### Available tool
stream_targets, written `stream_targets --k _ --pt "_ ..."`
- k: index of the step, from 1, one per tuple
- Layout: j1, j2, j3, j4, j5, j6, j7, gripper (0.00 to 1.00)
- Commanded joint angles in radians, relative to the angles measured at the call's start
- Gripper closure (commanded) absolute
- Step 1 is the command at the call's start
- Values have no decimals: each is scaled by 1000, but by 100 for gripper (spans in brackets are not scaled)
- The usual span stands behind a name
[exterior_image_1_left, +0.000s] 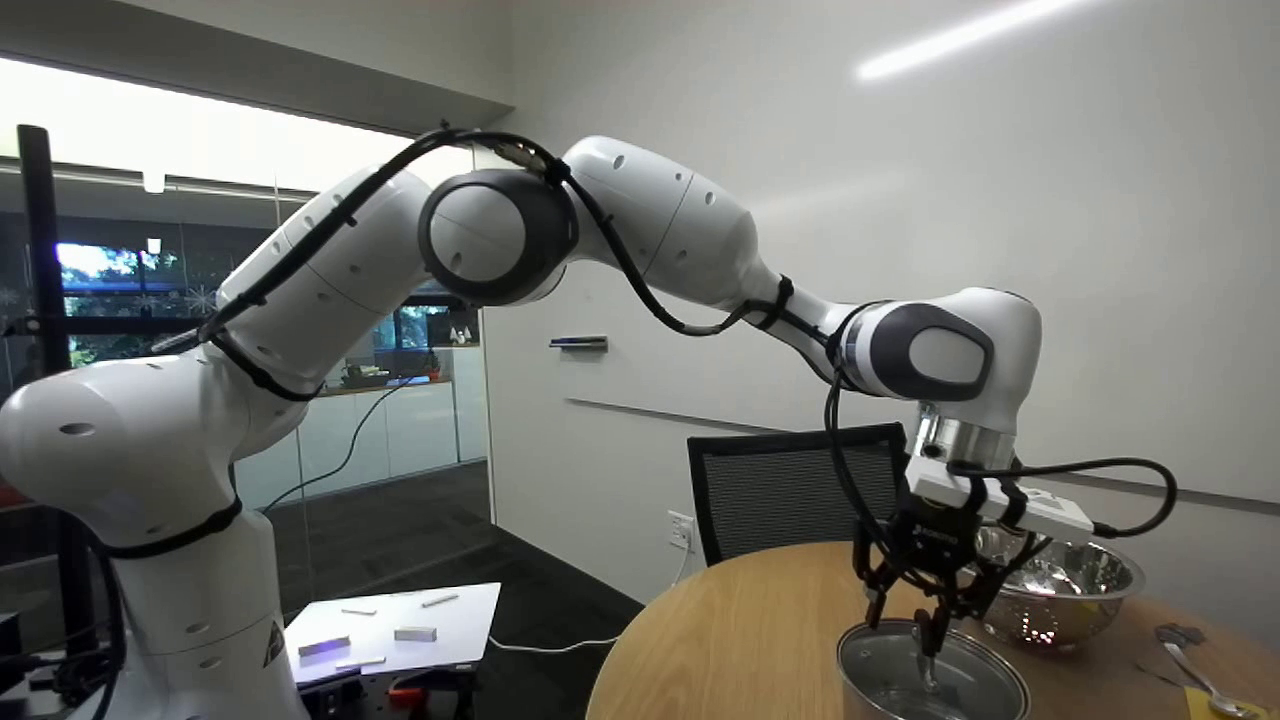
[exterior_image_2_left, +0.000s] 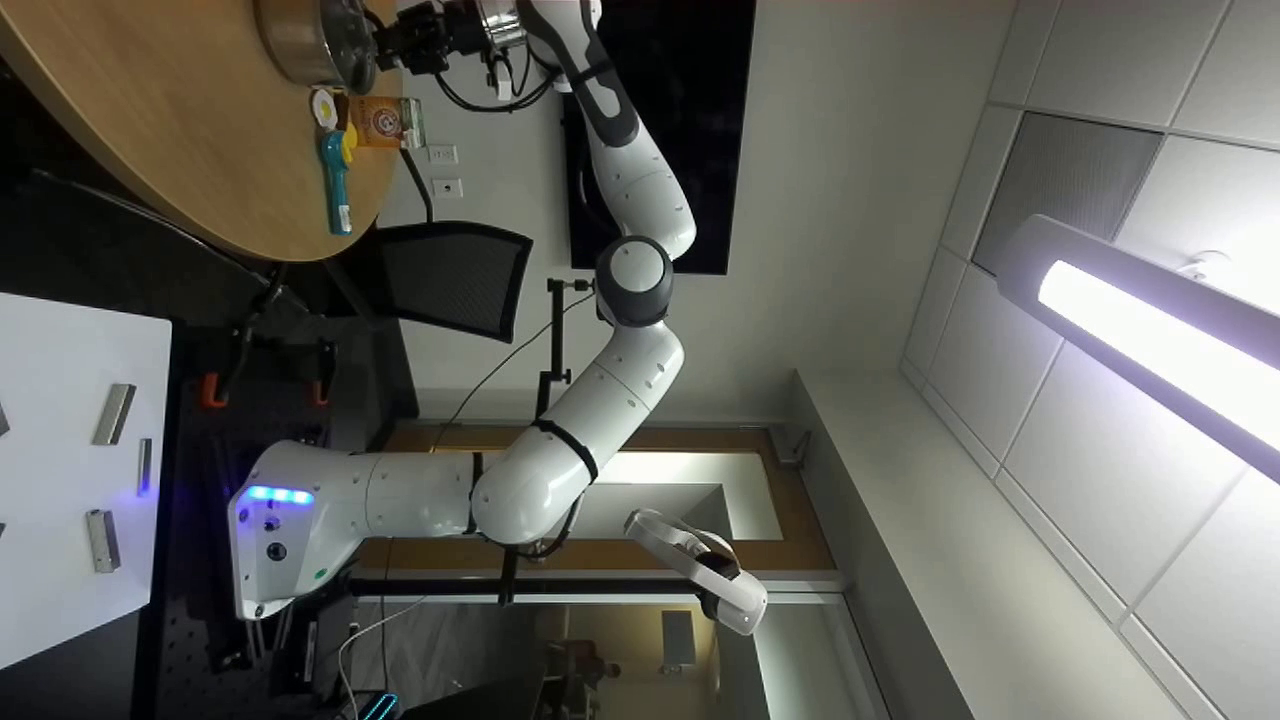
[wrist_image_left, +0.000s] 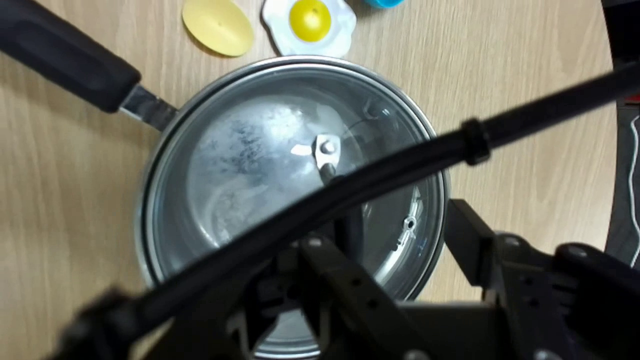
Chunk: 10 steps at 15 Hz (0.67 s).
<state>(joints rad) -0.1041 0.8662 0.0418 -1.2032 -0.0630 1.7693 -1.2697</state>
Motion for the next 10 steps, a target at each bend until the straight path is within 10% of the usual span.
stream_targets --k 1,5,10 --pt "5 -6 0 -4 -21 -3 12 69" --pt "6 -3 -1 0 -23 0 15 99" --pt "2 -2 -3 15 -18 14 25 96"
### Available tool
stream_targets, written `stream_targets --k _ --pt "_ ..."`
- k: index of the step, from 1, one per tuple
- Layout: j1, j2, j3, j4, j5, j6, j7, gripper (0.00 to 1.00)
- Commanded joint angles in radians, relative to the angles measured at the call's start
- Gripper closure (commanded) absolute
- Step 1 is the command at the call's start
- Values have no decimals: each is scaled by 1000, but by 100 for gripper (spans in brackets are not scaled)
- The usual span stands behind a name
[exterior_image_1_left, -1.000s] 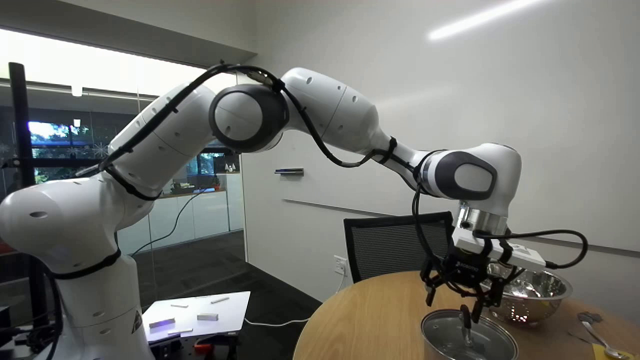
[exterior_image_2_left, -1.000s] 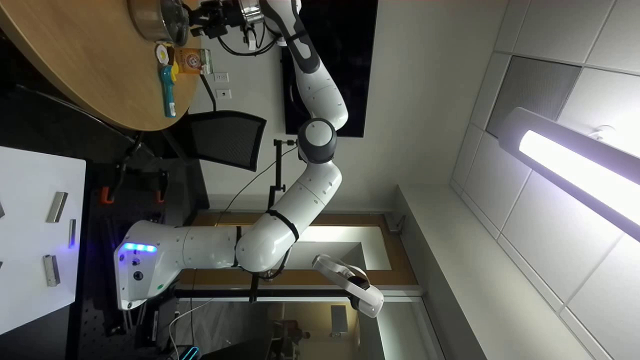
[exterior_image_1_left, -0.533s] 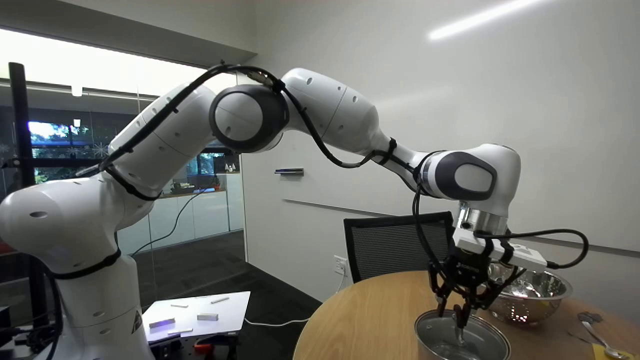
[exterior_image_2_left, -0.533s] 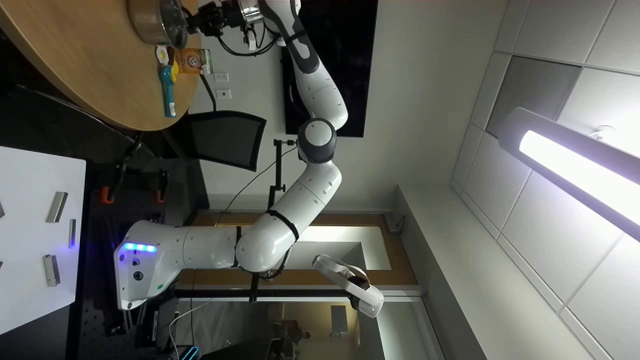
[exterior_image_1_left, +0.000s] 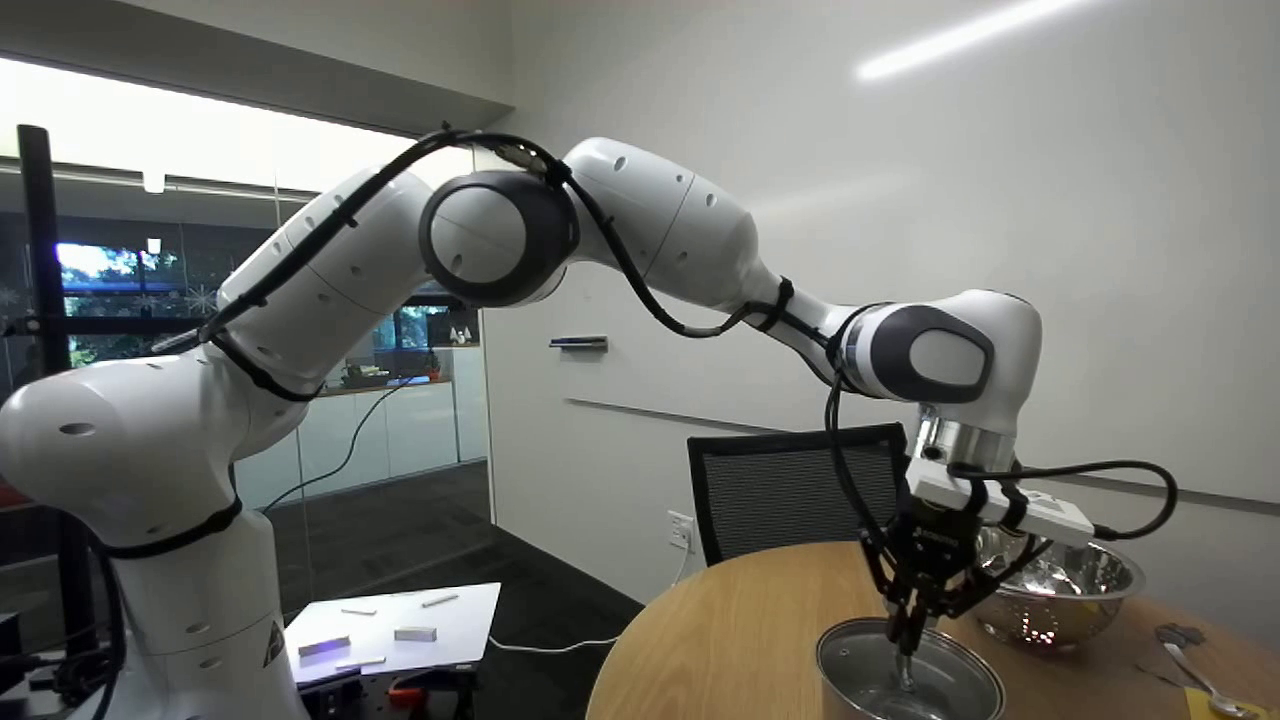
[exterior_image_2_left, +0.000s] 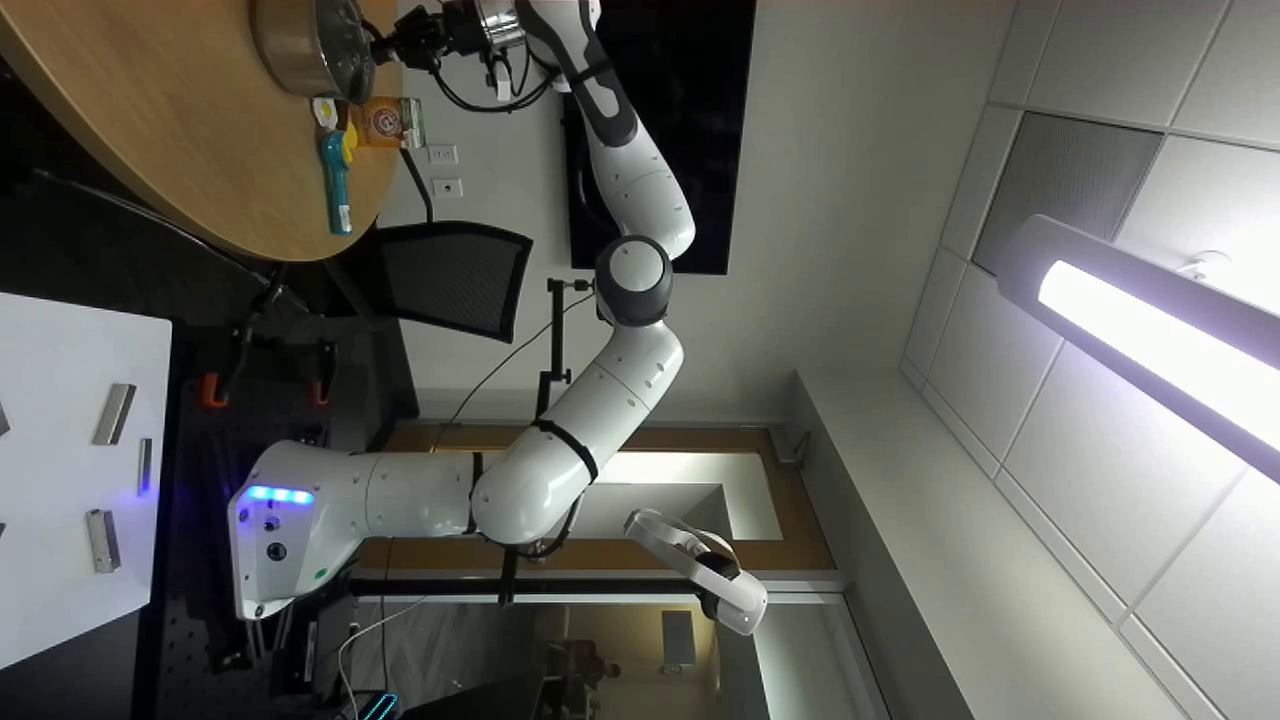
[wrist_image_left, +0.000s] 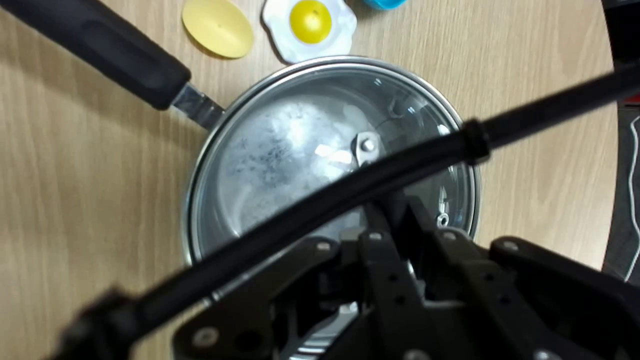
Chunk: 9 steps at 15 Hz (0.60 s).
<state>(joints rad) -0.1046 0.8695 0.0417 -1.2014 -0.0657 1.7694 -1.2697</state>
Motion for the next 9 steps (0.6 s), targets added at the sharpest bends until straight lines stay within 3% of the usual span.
stream_targets --k 1,9 --pt "2 -6 -3 14 -16 19 24 96" --pt "-5 -22 -3 45 -9 37 26 96"
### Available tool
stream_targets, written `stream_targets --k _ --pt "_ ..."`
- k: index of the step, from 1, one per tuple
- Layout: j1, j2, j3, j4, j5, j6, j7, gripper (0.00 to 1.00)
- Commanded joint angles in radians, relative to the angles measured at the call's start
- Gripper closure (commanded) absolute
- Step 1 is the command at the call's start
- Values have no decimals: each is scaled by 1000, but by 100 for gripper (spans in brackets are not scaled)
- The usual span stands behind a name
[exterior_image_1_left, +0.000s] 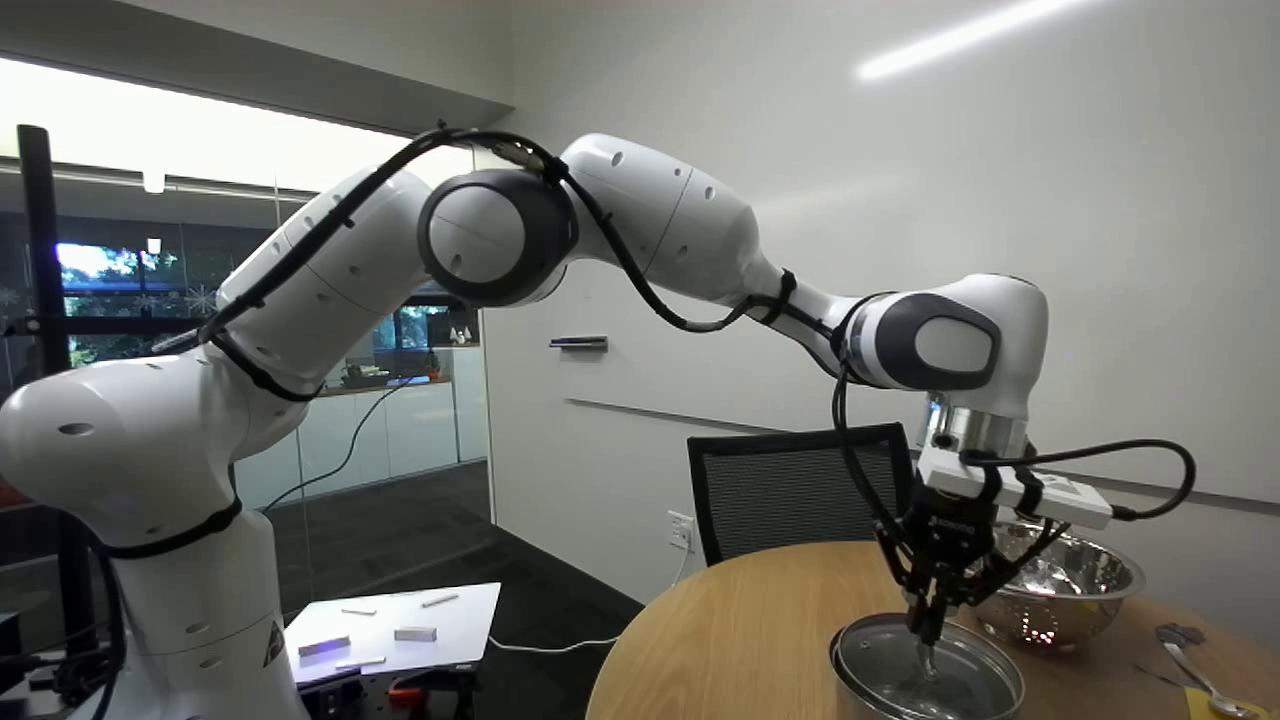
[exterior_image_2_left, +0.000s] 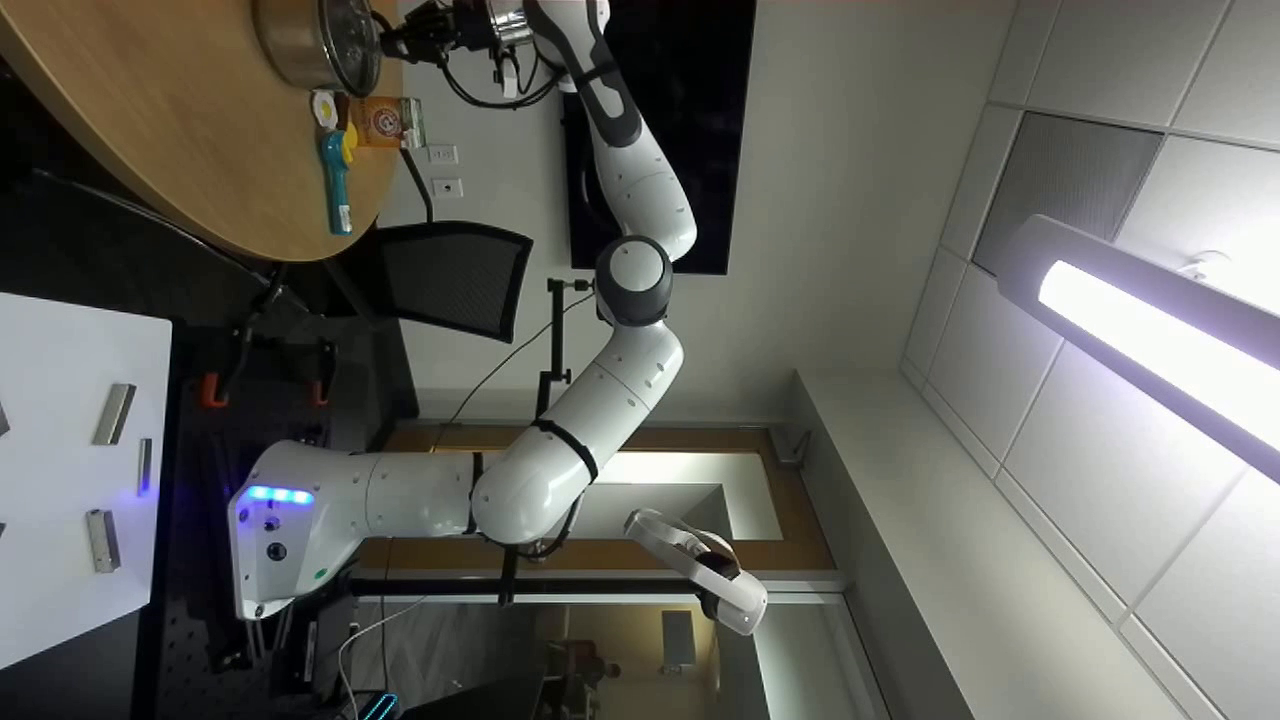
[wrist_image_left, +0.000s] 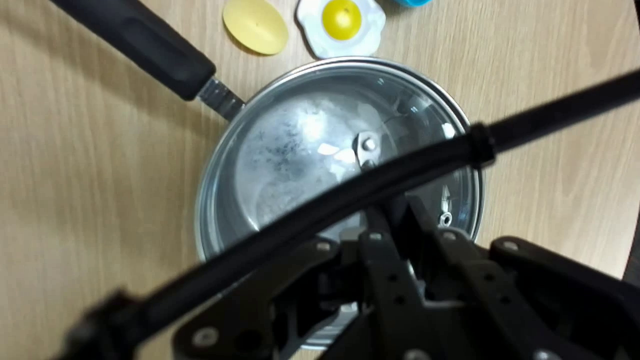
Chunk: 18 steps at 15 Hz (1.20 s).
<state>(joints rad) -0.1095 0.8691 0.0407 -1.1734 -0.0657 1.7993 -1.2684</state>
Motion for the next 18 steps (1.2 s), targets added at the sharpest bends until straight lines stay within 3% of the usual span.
stream_targets --k 1,10,18 --pt "-1 -24 -2 23 -8 6 25 96" --pt "2 -76 2 79 -15 -62 -7 96" --pt "68 -168 68 70 -18 -190 -180 96"
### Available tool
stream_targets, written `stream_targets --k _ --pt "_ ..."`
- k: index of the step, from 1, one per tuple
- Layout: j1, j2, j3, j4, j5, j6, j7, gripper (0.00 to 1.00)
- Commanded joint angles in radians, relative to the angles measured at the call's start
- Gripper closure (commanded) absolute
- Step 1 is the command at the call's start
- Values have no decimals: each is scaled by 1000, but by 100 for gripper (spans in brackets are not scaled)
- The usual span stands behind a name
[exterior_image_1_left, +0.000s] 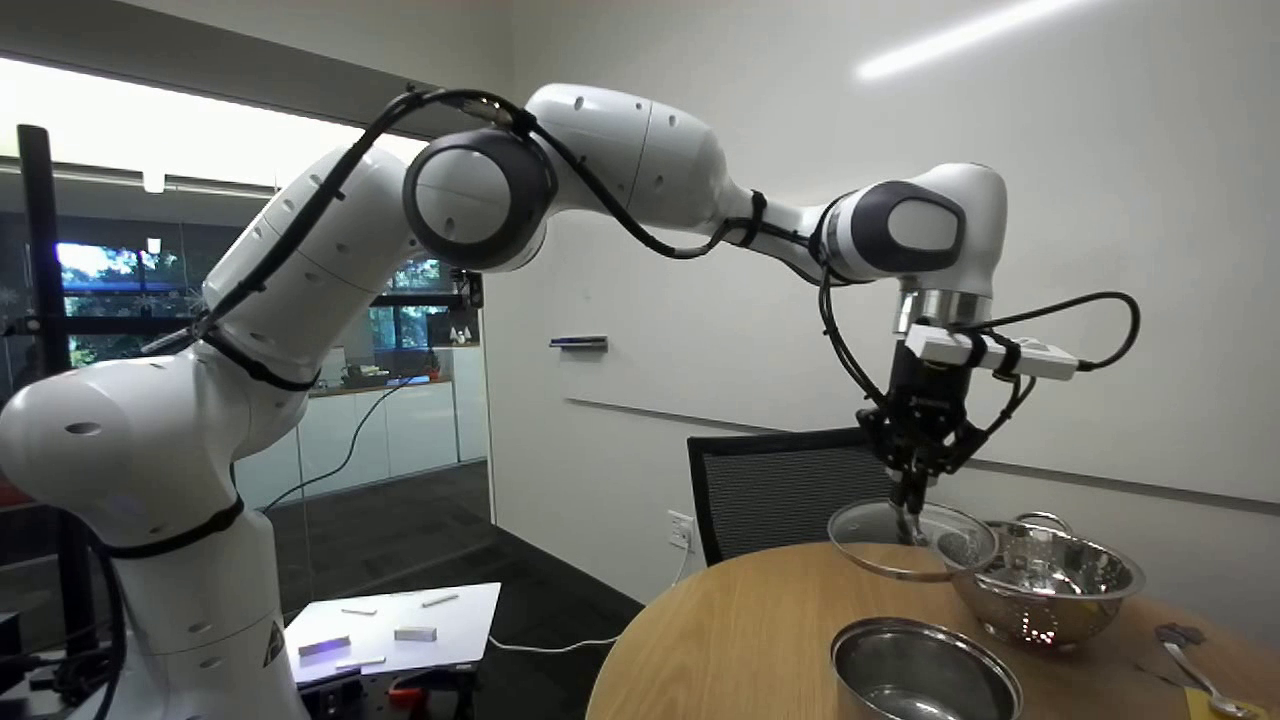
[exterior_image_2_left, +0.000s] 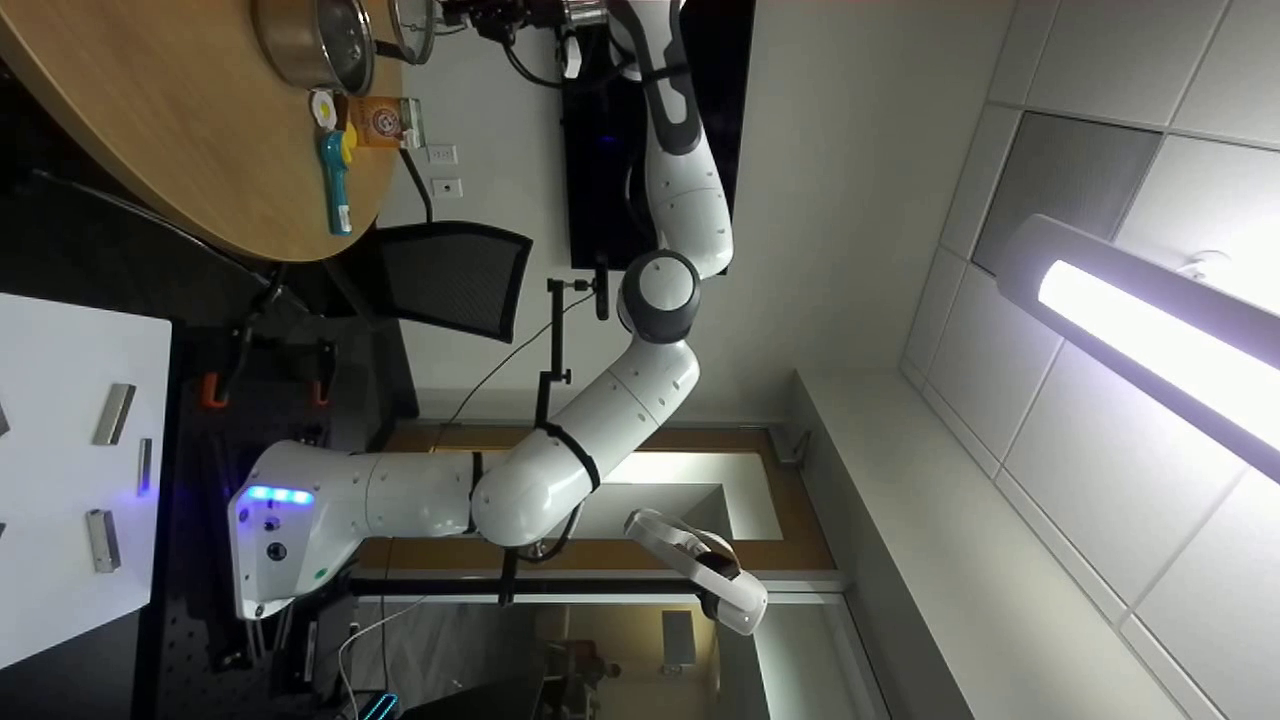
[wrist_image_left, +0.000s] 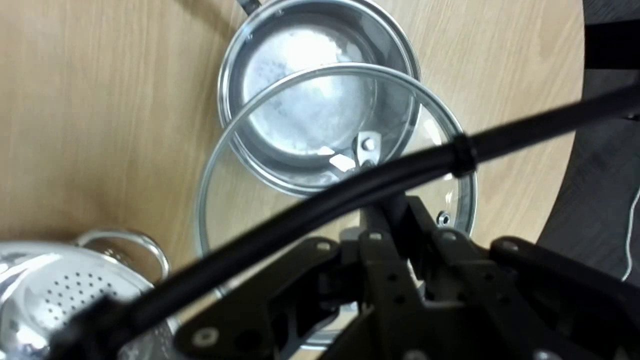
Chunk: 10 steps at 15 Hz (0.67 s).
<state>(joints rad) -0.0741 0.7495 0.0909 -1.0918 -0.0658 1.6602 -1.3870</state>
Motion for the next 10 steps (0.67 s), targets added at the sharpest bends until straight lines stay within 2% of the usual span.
stream_targets --k 1,10 --pt "47 -53 27 -11 -18 -63 -82 96" --pt "155 -16 49 -18 -52 -149 -239 96"
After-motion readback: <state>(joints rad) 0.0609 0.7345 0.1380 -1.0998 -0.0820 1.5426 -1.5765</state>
